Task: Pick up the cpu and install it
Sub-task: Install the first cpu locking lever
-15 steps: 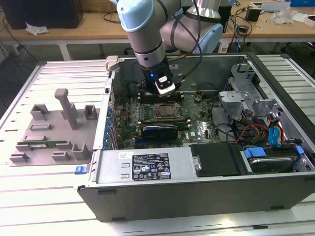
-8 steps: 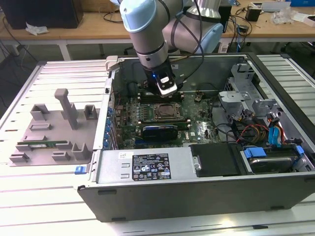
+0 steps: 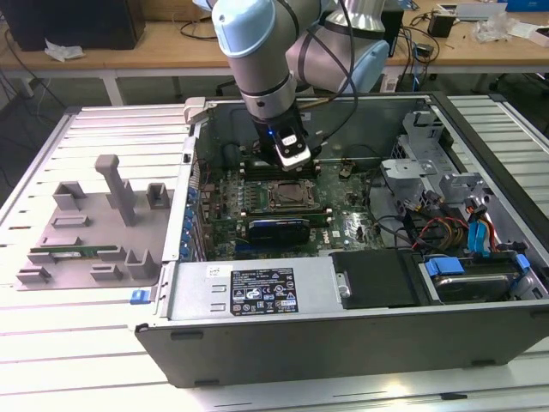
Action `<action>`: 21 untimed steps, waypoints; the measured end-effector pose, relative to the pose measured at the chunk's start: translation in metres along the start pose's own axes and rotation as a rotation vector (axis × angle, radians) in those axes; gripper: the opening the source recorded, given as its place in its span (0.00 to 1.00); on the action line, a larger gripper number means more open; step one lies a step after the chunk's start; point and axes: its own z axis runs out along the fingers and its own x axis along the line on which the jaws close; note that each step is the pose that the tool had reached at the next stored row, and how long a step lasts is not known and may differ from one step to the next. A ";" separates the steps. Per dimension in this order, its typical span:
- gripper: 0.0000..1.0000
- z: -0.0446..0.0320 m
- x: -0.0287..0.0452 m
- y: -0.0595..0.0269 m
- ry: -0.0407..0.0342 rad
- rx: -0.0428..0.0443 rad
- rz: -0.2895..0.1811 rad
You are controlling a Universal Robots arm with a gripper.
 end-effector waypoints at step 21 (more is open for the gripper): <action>0.11 -0.0042 -0.0012 -0.0001 -0.0067 0.0170 -0.004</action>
